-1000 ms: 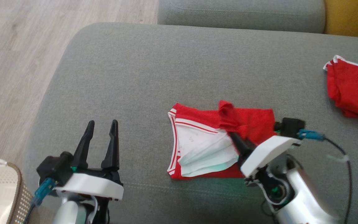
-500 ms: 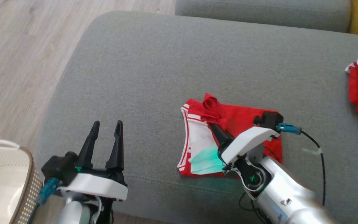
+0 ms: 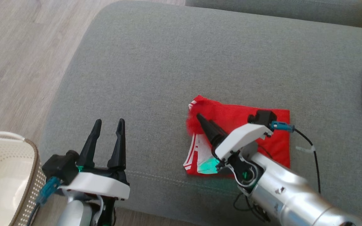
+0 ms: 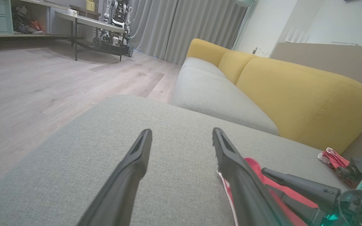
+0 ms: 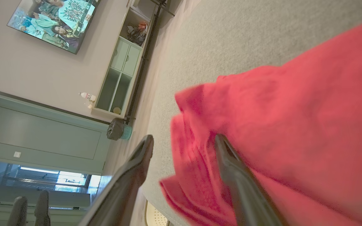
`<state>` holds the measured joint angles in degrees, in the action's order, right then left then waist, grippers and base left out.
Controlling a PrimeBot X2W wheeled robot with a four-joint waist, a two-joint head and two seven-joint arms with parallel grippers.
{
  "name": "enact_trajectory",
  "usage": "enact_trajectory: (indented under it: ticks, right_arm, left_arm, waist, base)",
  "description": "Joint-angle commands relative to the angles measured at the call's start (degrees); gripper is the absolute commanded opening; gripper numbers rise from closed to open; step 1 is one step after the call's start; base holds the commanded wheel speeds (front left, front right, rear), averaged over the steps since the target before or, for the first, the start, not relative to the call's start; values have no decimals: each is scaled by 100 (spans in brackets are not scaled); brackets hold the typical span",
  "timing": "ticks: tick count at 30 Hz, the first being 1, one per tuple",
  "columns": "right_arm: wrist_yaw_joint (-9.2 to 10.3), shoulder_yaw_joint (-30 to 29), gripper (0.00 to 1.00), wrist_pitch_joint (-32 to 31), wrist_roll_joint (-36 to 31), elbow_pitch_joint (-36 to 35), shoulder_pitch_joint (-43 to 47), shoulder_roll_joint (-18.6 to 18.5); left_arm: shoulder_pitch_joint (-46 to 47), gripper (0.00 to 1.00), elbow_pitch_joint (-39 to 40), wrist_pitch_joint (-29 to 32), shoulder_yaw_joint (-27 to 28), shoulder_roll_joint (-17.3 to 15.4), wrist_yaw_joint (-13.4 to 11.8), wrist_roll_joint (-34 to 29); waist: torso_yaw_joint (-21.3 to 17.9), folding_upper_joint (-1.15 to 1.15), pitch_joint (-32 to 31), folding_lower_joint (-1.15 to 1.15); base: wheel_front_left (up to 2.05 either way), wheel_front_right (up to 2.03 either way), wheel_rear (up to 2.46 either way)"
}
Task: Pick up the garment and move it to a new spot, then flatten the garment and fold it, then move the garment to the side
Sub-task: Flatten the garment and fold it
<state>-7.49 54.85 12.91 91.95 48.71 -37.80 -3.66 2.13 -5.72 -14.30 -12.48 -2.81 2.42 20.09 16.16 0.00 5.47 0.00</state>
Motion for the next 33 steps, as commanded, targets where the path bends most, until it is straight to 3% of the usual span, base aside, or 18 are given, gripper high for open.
enact_trajectory:
  ticks: [1, 8, 12, 17, 21, 26, 27, 33]
  right_arm:
    - [0, 156, 100, 126, 230, -70, -302, 78]
    - [0, 364, 100, 202, 624, 219, -764, 78]
    - [0, -41, 100, 206, 178, 666, -1234, 79]
    - [0, -629, 100, 207, -937, 1093, -1526, -168]
    - [0, -1148, 100, 207, -2057, 884, -1412, -621]
    - [0, -1992, 100, 208, -3649, 115, -702, -1065]
    - [0, -2426, 100, 208, -4228, -281, -280, -1146]
    - [0, -3863, 100, 208, -5784, -1582, 1107, -997]
  left_arm:
    - [285, 100, 158, -70, 158, -7, -43, 29]
    - [250, 100, 128, -70, 221, -7, -44, 4]
    - [221, 100, 157, -70, 281, -7, -44, -23]
    - [183, 100, 219, -70, 355, -7, -41, -50]
    - [197, 100, 274, -70, 385, -7, -32, -55]
    - [220, 100, 331, -70, 397, -7, -23, -42]
    - [224, 100, 344, -70, 405, -7, -20, -37]
    - [171, 100, 376, -70, 431, -7, -8, -28]
  waist:
    - [-25, 0, -9, 0]
    - [-158, 0, -109, 0]
    - [-290, 0, -182, 0]
    - [-463, 0, -246, 0]
    - [-581, 0, -267, 0]
    - [-695, 0, -279, 0]
    - [-724, 0, -295, 0]
    - [-795, 0, -361, 0]
  base:
    - [0, 0, 0]
    - [0, 0, 0]
    - [0, 0, 0]
    - [0, 0, 0]
    - [0, 0, 0]
    - [0, 0, 0]
    - [0, 0, 0]
    - [0, 0, 0]
